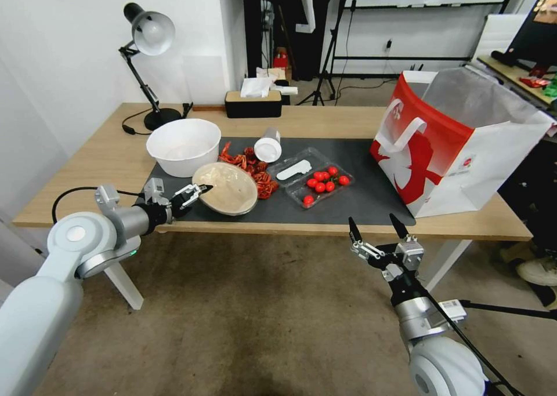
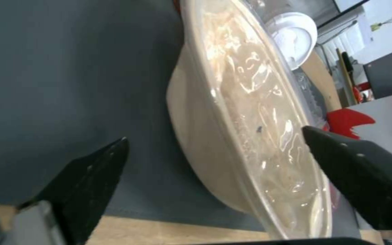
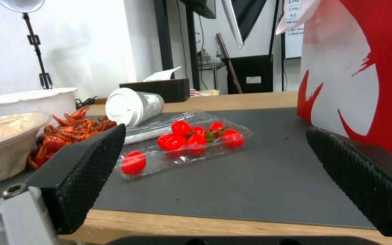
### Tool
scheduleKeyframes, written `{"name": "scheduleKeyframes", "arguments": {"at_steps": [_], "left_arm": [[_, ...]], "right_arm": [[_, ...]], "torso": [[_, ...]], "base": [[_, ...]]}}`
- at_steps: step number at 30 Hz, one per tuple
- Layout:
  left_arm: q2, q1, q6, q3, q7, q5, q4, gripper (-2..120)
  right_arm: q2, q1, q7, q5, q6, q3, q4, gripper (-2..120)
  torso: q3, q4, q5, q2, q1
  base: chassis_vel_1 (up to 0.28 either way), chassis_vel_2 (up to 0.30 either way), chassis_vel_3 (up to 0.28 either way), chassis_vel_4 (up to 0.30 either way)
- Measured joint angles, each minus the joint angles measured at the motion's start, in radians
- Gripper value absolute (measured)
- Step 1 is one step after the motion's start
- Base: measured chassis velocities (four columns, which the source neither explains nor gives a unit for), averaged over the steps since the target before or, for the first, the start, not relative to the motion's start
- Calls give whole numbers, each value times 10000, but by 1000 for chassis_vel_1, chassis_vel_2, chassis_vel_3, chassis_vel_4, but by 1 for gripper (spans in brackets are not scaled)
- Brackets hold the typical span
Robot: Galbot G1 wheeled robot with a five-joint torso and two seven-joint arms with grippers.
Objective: Pick up the trash from the table and place it into the takeout bag.
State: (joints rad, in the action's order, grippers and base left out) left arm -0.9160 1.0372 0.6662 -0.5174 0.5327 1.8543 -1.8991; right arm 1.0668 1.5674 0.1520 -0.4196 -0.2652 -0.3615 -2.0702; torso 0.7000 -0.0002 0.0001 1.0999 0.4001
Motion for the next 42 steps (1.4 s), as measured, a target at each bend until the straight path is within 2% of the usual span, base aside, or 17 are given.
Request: {"name": "scheduleKeyframes", "arguments": {"at_steps": [1, 3, 5, 9, 10, 11, 12, 14, 18, 21, 22, 24, 27, 37, 40, 41, 42], "left_arm": [[-56, -22, -44, 44, 0, 1, 11, 90], [-79, -29, -75, 65, 1, 0, 14, 88], [-246, -94, -288, 207, 17, -6, 61, 75], [-304, -136, -360, 236, 17, -11, 87, 69], [-325, -162, -402, 240, 15, -7, 91, 59], [-325, -172, -427, 240, 5, 5, 91, 54], [-325, -172, -427, 240, 5, 5, 91, 54], [-325, -172, -464, 238, -13, 43, 78, 41], [-357, -152, -479, 221, -20, 47, 59, 33], [-379, -86, -499, 123, -35, 58, -2, 17], [-379, -86, -499, 123, -35, 58, -2, 17], [-380, 11, -507, 58, -50, 60, -86, 5], [-387, 86, -509, 2, -111, 46, -156, 0], [-356, 268, -722, -252, -469, -137, -537, 0], [-12, -65, -1118, -344, -886, -566, -1371, 0], [-12, -65, -1118, -344, -886, -566, -1371, 0], [166, -505, -1289, -195, -1019, -787, -1677, 0]], "right_arm": [[0, 3, 7, -1, 0, -2, 3, 100], [0, 3, 9, -2, 0, -3, 5, 100], [0, -30, 37, -4, 24, -5, 23, 100], [0, -51, 53, -5, 34, -5, 40, 100], [-1, -61, 65, -5, 40, -6, 43, 100], [-4, -63, 75, -7, 45, -8, 43, 100], [-4, -63, 75, -7, 45, -8, 43, 100], [-10, -62, 95, -12, 57, -21, 32, 100], [-7, -35, 98, -17, 60, -23, -7, 100], [2, 30, 99, -20, 61, -23, -60, 100], [2, 30, 99, -20, 61, -23, -60, 100], [5, 43, 99, -21, 61, -23, -86, 100], [10, 43, 100, -21, 62, -24, -88, 100], [64, 48, 101, -21, 67, 8, -102, 100], [37, 79, 109, -25, 72, -28, -211, 100], [37, 79, 109, -25, 72, -28, -211, 100], [36, 107, 111, -28, 77, -39, -269, 100]], "torso": [[0, 0, 1, 0, 0], [0, 0, 1, 0, 0], [0, 1, -1, 0, 0], [0, 1, 0, 0, 0], [0, 1, 0, 0, 0], [0, 1, 0, 0, 0], [0, 1, 0, 0, 0], [0, 2, 0, 2, -2], [0, 2, -1, 2, -2], [-1, 1, 0, 2, -2], [-1, 1, 0, 2, -2], [0, 2, -1, 2, -2], [0, 2, -1, 2, -3], [0, 2, -3, 1, -2], [-1, 6, 0, 2, -3], [-1, 6, 0, 2, -3], [-1, 5, 0, 2, -3]], "base": [[0, 0, 0, 0], [0, 0, 0, 0], [0, 0, 0, 0], [0, 0, 0, 0], [0, 0, 0, 0], [0, 0, 0, 0], [0, 0, 0, 0], [0, 0, 0, 0], [0, 0, 0, 0], [0, 0, 0, 0], [0, 0, 0, 0], [0, 0, 0, 0], [0, 0, 0, 0], [0, 0, 0, 0], [0, 0, 0, 0], [0, 0, 0, 0], [0, 0, 0, 0]]}}
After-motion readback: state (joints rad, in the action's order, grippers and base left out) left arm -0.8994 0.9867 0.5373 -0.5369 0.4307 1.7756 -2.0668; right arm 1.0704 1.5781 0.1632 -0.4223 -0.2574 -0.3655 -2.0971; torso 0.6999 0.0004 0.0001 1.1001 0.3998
